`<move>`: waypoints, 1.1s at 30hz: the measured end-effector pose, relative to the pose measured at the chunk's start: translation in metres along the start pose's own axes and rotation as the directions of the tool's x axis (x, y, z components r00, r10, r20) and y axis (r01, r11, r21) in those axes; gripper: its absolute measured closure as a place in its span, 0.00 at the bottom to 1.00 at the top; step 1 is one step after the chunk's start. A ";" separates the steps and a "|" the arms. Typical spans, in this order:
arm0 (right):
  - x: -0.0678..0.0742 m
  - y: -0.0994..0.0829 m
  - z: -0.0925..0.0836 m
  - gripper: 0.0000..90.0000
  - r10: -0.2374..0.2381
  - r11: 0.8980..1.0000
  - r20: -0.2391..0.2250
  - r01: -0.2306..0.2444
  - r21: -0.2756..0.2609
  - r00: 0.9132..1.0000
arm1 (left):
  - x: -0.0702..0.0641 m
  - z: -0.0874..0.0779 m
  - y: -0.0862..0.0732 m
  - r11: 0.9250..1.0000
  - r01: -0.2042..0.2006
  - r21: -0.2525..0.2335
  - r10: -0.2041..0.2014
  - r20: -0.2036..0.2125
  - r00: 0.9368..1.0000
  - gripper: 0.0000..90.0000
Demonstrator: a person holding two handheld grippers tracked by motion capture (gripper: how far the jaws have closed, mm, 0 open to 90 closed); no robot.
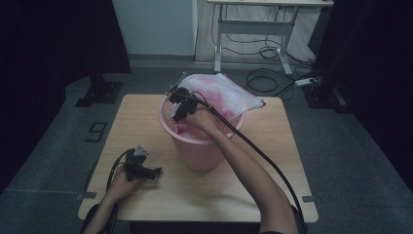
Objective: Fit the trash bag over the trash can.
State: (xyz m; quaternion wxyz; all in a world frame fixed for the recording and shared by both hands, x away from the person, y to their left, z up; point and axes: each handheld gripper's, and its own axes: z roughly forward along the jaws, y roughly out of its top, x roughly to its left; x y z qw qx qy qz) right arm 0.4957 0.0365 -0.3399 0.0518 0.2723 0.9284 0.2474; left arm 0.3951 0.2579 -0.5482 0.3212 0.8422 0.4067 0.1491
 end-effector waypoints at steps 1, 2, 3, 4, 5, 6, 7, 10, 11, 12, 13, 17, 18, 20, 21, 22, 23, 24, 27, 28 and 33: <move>-0.001 -0.001 0.001 0.81 -0.003 1.000 0.002 0.003 0.014 1.000 | 0.000 0.000 0.000 1.000 0.000 0.000 0.000 0.000 1.000 0.00; -0.001 -0.001 0.000 0.70 0.005 1.000 0.002 -0.005 0.003 1.000 | 0.000 0.000 0.000 1.000 0.000 0.000 0.000 0.000 1.000 0.00; -0.002 -0.001 -0.004 0.58 0.012 1.000 -0.020 -0.012 -0.018 1.000 | 0.000 0.000 0.000 1.000 0.000 -0.001 0.000 0.000 1.000 0.00; -0.004 0.000 -0.008 0.47 0.018 0.999 -0.051 -0.019 -0.038 0.999 | 0.000 0.000 0.000 1.000 -0.001 0.001 0.001 -0.001 1.000 0.00; -0.005 0.000 -0.014 0.40 0.022 0.998 -0.062 -0.026 -0.058 0.998 | 0.000 0.000 0.000 1.000 -0.001 0.000 0.001 -0.001 1.000 0.00; -0.005 0.000 -0.020 0.37 0.022 0.996 -0.058 -0.027 -0.086 0.998 | 0.000 0.000 0.000 1.000 0.000 0.000 0.000 0.000 1.000 0.00; -0.007 -0.001 -0.028 0.35 0.013 0.994 -0.049 -0.018 -0.108 0.999 | 0.000 0.000 0.000 1.000 0.000 0.000 0.000 -0.001 1.000 0.00; -0.014 -0.005 -0.051 0.31 0.015 0.987 -0.005 -0.016 -0.158 1.000 | 0.000 0.000 0.000 1.000 0.000 0.000 0.000 0.000 1.000 0.00; -0.018 -0.007 -0.058 0.31 0.016 0.986 0.020 -0.012 -0.169 1.000 | 0.000 0.000 0.000 1.000 0.000 0.000 0.000 -0.001 1.000 0.00; -0.021 -0.009 -0.065 0.31 0.023 0.984 0.045 -0.014 -0.178 0.999 | 0.000 0.000 0.000 1.000 0.000 -0.001 0.000 -0.001 1.000 0.00; -0.026 -0.011 -0.072 0.31 0.025 0.984 0.074 -0.011 -0.179 0.997 | 0.000 0.000 0.000 1.000 0.000 -0.001 0.000 -0.001 1.000 0.00; -0.048 -0.023 -0.094 0.31 0.056 0.983 0.192 -0.021 -0.181 0.980 | 0.000 0.000 0.000 1.000 0.000 0.000 0.000 -0.001 1.000 0.00; -0.053 -0.025 -0.098 0.31 0.061 0.984 0.224 -0.021 -0.178 0.973 | 0.000 0.000 0.000 1.000 0.000 0.000 0.000 -0.001 1.000 0.00; -0.064 -0.032 -0.106 0.31 0.083 0.983 0.284 -0.032 -0.178 0.955 | 0.000 0.000 0.000 1.000 0.000 -0.001 0.000 -0.001 1.000 0.00; -0.070 -0.035 -0.109 0.31 0.090 0.983 0.311 -0.035 -0.178 0.946 | 0.000 0.000 0.000 1.000 0.000 0.000 0.000 -0.001 1.000 0.00; -0.076 -0.038 -0.111 0.31 0.103 0.983 0.330 -0.045 -0.177 0.938 | 0.000 0.000 0.000 1.000 0.000 -0.001 0.000 -0.001 1.000 0.00; -0.082 -0.042 -0.112 0.32 0.109 0.984 0.352 -0.050 -0.171 0.930 | 0.000 0.000 0.000 1.000 0.000 0.000 0.000 -0.001 1.000 0.00; -0.087 -0.045 -0.113 0.32 0.117 0.984 0.368 -0.058 -0.169 0.923 | 0.000 0.000 0.000 1.000 0.000 -0.001 0.000 -0.001 1.000 0.00; -0.103 -0.058 -0.107 0.35 0.149 0.981 0.377 -0.090 -0.171 0.914 | 0.000 0.000 0.000 1.000 0.000 0.000 0.000 -0.001 1.000 0.00; -0.108 -0.061 -0.103 0.37 0.152 0.983 0.378 -0.098 -0.158 0.913 | 0.000 0.000 0.000 1.000 0.000 0.000 0.000 -0.001 1.000 0.00; -0.118 -0.075 -0.085 0.50 0.152 0.985 0.373 -0.110 -0.130 0.915 | 0.000 0.000 0.000 1.000 0.000 -0.001 0.000 -0.001 1.000 0.00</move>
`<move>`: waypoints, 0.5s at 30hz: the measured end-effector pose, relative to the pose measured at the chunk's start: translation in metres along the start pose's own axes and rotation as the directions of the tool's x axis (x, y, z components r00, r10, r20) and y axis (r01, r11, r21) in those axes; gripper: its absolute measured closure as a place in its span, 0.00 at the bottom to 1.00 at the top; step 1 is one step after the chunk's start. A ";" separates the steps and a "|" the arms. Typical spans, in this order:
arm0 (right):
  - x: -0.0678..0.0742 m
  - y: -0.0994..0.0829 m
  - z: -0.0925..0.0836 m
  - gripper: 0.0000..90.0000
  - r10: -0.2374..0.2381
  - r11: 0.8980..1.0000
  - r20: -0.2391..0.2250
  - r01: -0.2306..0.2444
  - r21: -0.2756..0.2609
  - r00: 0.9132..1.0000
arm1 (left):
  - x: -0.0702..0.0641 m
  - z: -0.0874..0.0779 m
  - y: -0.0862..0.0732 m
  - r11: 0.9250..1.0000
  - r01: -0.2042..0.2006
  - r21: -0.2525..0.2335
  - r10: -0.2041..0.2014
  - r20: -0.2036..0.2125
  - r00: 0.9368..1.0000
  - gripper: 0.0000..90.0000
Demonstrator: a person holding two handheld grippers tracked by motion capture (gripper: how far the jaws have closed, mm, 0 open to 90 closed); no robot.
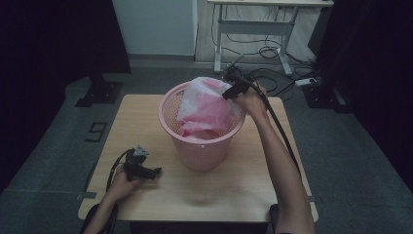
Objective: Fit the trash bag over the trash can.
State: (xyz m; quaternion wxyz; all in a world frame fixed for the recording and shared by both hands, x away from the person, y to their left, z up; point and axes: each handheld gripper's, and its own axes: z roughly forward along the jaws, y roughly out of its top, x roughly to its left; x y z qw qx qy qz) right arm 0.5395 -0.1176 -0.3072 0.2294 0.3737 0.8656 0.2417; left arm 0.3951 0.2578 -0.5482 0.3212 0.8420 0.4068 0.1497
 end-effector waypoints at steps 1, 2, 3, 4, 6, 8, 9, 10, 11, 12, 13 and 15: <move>0.000 -0.001 0.001 0.52 -0.009 1.000 0.007 0.009 -0.003 1.000 | 0.000 0.000 0.000 1.000 0.000 0.000 0.000 0.000 1.000 0.00; 0.001 -0.002 0.000 0.55 -0.017 1.000 0.019 0.017 -0.006 1.000 | 0.000 0.000 0.000 1.000 0.000 0.000 0.000 0.000 1.000 0.00; 0.001 -0.002 -0.001 0.59 -0.018 1.000 0.028 0.019 -0.015 0.999 | 0.000 0.000 0.000 1.000 -0.001 0.001 0.001 0.000 1.000 0.00; 0.001 -0.002 -0.004 0.64 -0.016 1.000 0.032 0.016 -0.025 0.999 | 0.000 0.000 0.000 1.000 0.000 0.000 0.000 0.000 1.000 0.00; 0.001 -0.001 -0.010 0.73 -0.004 0.999 0.027 0.005 -0.044 1.000 | 0.000 0.000 0.000 1.000 0.000 0.000 0.000 0.000 1.000 0.00; 0.001 -0.001 -0.016 0.80 0.007 0.998 0.014 -0.006 -0.057 1.000 | 0.000 0.000 0.000 1.000 -0.001 0.000 0.001 0.000 1.000 0.00; 0.001 0.000 -0.019 0.83 0.005 0.998 0.022 -0.004 -0.065 1.000 | 0.000 0.000 0.000 1.000 -0.001 0.001 0.001 0.000 1.000 0.00; 0.002 0.000 -0.022 0.85 0.003 0.998 0.032 0.000 -0.070 0.999 | 0.000 0.000 0.000 1.000 -0.001 0.001 0.001 0.000 1.000 0.00; 0.002 0.000 -0.024 0.86 0.002 0.997 0.036 0.001 -0.079 0.999 | 0.000 0.000 0.000 1.000 -0.002 0.002 0.002 0.000 1.000 0.00; 0.002 0.000 -0.026 0.91 0.002 0.996 0.038 0.001 -0.087 0.999 | 0.000 0.000 0.000 1.000 -0.002 0.002 0.002 0.001 1.000 0.00; 0.003 0.000 -0.029 0.94 0.000 0.996 0.034 0.003 -0.092 0.999 | 0.000 0.000 0.000 1.000 -0.002 0.002 0.002 0.000 1.000 0.00; 0.004 0.001 -0.032 0.96 -0.010 0.997 0.035 0.013 -0.082 0.999 | 0.000 0.000 0.000 1.000 -0.002 0.002 0.002 0.001 1.000 0.00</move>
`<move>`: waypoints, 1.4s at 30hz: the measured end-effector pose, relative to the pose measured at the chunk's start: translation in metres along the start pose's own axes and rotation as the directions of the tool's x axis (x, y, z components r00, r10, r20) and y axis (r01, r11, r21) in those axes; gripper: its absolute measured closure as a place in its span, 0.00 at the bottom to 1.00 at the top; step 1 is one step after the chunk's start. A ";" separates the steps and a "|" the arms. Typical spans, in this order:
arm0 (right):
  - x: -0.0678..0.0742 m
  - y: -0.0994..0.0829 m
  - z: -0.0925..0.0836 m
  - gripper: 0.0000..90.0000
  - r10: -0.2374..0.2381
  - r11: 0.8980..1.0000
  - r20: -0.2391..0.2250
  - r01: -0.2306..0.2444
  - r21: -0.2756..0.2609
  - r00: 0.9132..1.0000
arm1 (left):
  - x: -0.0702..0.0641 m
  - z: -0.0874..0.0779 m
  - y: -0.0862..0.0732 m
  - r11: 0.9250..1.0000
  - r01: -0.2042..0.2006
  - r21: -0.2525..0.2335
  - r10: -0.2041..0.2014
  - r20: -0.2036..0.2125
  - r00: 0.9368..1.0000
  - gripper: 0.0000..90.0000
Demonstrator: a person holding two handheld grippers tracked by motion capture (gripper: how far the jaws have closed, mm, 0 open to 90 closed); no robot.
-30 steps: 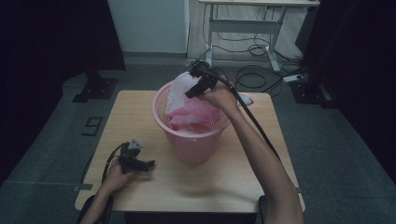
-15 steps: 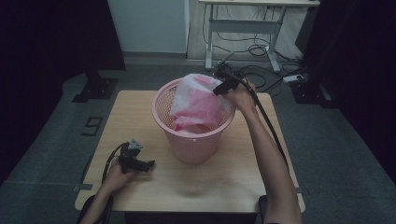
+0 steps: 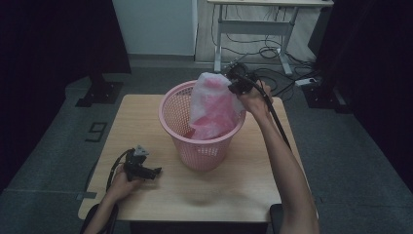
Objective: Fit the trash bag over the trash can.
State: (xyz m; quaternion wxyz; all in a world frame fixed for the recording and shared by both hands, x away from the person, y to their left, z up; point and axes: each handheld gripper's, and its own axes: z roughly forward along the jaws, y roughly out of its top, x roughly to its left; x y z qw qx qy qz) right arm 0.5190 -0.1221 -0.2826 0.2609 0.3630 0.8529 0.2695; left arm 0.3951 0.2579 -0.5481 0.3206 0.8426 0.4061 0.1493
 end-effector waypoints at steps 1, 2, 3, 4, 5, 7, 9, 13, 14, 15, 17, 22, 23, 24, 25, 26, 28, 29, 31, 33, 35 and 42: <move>0.001 0.001 -0.002 0.97 -0.001 1.000 -0.001 0.001 0.001 1.000 | 0.000 0.000 0.000 1.000 0.000 0.000 0.000 -0.001 1.000 0.00; 0.001 0.002 -0.005 0.97 0.000 1.000 -0.006 0.000 0.002 1.000 | 0.000 0.000 0.000 1.000 0.000 0.000 0.000 0.000 1.000 0.00; 0.002 0.003 -0.008 0.97 0.001 1.000 -0.013 -0.001 -0.008 1.000 | 0.000 0.000 0.000 1.000 0.000 0.000 0.000 0.000 1.000 0.00; 0.003 0.005 -0.011 0.98 0.006 1.000 -0.025 -0.007 -0.016 1.000 | 0.000 0.000 0.000 1.000 0.000 0.000 0.000 0.000 1.000 0.00; 0.005 0.007 -0.015 0.98 0.005 1.000 -0.030 -0.006 -0.019 1.000 | 0.000 0.000 0.000 1.000 -0.001 0.001 0.001 -0.001 1.000 0.00; 0.008 0.011 -0.023 0.98 -0.008 0.999 -0.028 0.007 -0.032 1.000 | 0.000 0.000 0.000 1.000 0.000 0.000 0.000 0.000 1.000 0.00; 0.013 0.017 -0.033 0.98 -0.011 0.999 -0.044 0.009 -0.049 0.999 | 0.000 0.000 0.000 1.000 0.000 0.000 0.000 -0.001 1.000 0.00; 0.024 0.029 -0.052 0.97 -0.032 0.997 -0.065 0.027 -0.069 0.997 | 0.000 0.000 0.000 1.000 0.001 -0.001 -0.001 -0.001 1.000 0.00; 0.027 0.032 -0.056 0.97 -0.039 0.997 -0.072 0.033 -0.074 0.997 | 0.000 0.000 0.000 1.000 0.001 -0.001 -0.001 -0.001 1.000 0.00; 0.030 0.034 -0.059 0.97 -0.046 0.996 -0.077 0.040 -0.078 0.996 | 0.000 0.000 0.000 1.000 0.001 -0.001 -0.001 -0.002 1.000 0.00; 0.034 0.038 -0.061 0.97 -0.045 0.995 -0.101 0.036 -0.091 0.994 | 0.000 0.000 0.000 1.000 0.001 -0.001 -0.001 -0.001 1.000 0.00; 0.040 0.035 -0.042 0.92 -0.046 0.998 -0.116 0.041 -0.052 0.992 | 0.000 0.000 0.000 1.000 0.000 0.000 0.000 -0.001 1.000 0.00; 0.040 0.032 -0.036 0.91 -0.043 0.998 -0.126 0.037 -0.045 0.991 | 0.000 0.000 0.000 1.000 0.000 0.000 0.000 -0.001 1.000 0.00; 0.041 0.030 -0.030 0.90 -0.044 0.999 -0.133 0.040 -0.037 0.990 | 0.000 0.000 0.000 1.000 0.000 0.000 0.000 0.000 1.000 0.00; 0.041 0.027 -0.024 0.89 -0.042 0.999 -0.141 0.038 -0.030 0.989 | 0.000 0.000 0.000 1.000 0.000 0.000 0.000 0.000 1.000 0.00; 0.042 0.025 -0.019 0.88 -0.043 0.999 -0.146 0.040 -0.022 0.988 | 0.000 0.000 0.000 1.000 0.000 0.000 0.000 0.000 1.000 0.00; 0.043 0.020 -0.011 0.83 -0.038 0.999 -0.159 0.038 -0.001 0.987 | 0.000 0.000 0.000 1.000 0.000 0.000 0.000 0.000 1.000 0.00; 0.043 0.018 -0.007 0.76 -0.039 0.999 -0.165 0.041 0.008 0.986 | 0.000 0.000 0.000 1.000 0.000 0.001 0.000 -0.001 1.000 0.00; 0.043 0.016 -0.003 0.62 -0.038 0.999 -0.175 0.044 0.031 0.984 | 0.000 0.000 0.000 1.000 0.000 0.000 0.000 0.000 1.000 0.00; 0.042 0.016 -0.006 0.51 -0.028 0.999 -0.175 0.032 0.020 0.984 | 0.000 0.000 0.000 1.000 0.000 0.001 0.000 -0.001 1.000 0.00; 0.037 0.017 -0.014 0.44 -0.003 1.000 -0.201 0.001 -0.010 0.980 | 0.000 0.000 0.000 1.000 0.000 0.000 0.000 0.000 1.000 0.00; 0.025 0.023 -0.042 0.38 0.023 0.997 -0.205 -0.039 -0.073 0.978 | 0.000 0.000 0.000 1.000 0.000 0.001 0.000 -0.001 1.000 0.00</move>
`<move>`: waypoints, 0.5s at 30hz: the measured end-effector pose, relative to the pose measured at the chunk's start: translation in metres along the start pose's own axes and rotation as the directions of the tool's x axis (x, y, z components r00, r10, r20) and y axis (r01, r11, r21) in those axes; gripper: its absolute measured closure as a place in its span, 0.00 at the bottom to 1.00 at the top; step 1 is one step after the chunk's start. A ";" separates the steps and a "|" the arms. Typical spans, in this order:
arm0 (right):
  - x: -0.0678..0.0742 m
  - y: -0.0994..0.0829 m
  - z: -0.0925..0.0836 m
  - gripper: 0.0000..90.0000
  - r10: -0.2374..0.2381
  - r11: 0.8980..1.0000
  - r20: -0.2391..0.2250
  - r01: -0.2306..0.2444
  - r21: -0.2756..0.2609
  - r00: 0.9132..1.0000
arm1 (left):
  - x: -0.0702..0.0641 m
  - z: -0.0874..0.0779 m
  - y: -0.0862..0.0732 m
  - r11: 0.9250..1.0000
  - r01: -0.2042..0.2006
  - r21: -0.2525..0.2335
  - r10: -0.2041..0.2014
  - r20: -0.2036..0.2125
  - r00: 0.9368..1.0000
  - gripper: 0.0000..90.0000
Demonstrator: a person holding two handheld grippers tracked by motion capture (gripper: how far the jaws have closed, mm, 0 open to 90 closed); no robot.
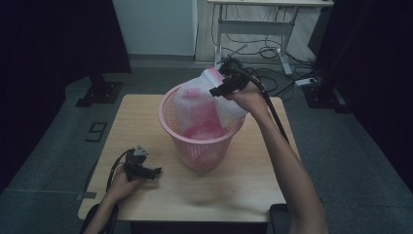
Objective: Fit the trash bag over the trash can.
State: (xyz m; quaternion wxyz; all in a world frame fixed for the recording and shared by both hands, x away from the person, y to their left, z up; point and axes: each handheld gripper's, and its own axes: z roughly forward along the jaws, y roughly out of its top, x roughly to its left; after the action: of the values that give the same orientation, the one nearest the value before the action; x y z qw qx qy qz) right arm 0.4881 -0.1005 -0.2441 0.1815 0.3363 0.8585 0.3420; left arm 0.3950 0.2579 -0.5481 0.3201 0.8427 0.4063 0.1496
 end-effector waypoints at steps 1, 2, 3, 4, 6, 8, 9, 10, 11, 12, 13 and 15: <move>0.000 0.002 -0.002 0.38 -0.004 1.000 0.013 0.004 -0.011 1.000 | 0.000 0.000 0.000 1.000 0.000 0.000 0.000 0.000 1.000 0.00; 0.000 0.003 -0.003 0.38 -0.007 1.000 0.027 0.007 -0.018 1.000 | 0.000 0.000 0.000 1.000 0.000 0.000 0.000 0.000 1.000 0.00; 0.001 0.005 -0.003 0.38 -0.009 1.000 0.035 0.010 -0.021 0.999 | 0.000 0.000 0.000 1.000 0.000 0.000 0.000 0.000 1.000 0.00; 0.002 0.006 0.000 0.38 -0.014 1.000 0.040 0.015 -0.019 0.999 | 0.000 0.000 0.000 1.000 0.000 0.000 0.000 0.000 1.000 0.00; 0.005 0.006 0.009 0.38 -0.038 0.999 0.051 0.038 -0.005 0.998 | 0.000 0.000 0.000 1.000 0.000 0.000 0.000 0.000 1.000 0.00; 0.005 0.005 0.022 0.34 -0.073 0.997 0.076 0.072 0.026 0.994 | 0.000 0.000 0.000 1.000 0.000 0.000 0.000 0.000 1.000 0.00; 0.003 0.004 0.028 0.34 -0.081 0.996 0.097 0.077 0.042 0.992 | 0.000 0.000 0.000 1.000 0.000 0.000 0.000 0.000 1.000 0.00; 0.001 0.003 0.034 0.34 -0.089 0.995 0.126 0.082 0.059 0.988 | 0.000 0.000 0.000 1.000 0.000 0.000 0.000 0.000 1.000 0.00; -0.003 0.002 0.039 0.33 -0.096 0.994 0.154 0.086 0.072 0.983 | 0.000 0.000 0.000 1.000 0.000 0.000 0.000 0.000 1.000 0.00; -0.007 0.000 0.042 0.33 -0.100 0.993 0.177 0.087 0.083 0.979 | 0.000 0.000 0.000 1.000 0.000 0.000 0.000 0.000 1.000 0.00; -0.011 -0.002 0.046 0.33 -0.107 0.992 0.192 0.090 0.094 0.976 | 0.000 0.000 0.000 1.000 0.000 0.000 0.000 0.000 1.000 0.00; -0.019 -0.008 0.051 0.34 -0.101 0.990 0.204 0.079 0.117 0.974 | 0.000 0.000 0.000 1.000 0.000 0.000 0.000 0.000 1.000 0.00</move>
State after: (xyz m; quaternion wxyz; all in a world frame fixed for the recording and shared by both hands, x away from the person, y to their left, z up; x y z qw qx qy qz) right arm 0.5258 -0.0943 -0.2838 0.2677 0.3404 0.8663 0.2492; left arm 0.3951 0.2579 -0.5481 0.3203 0.8427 0.4062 0.1495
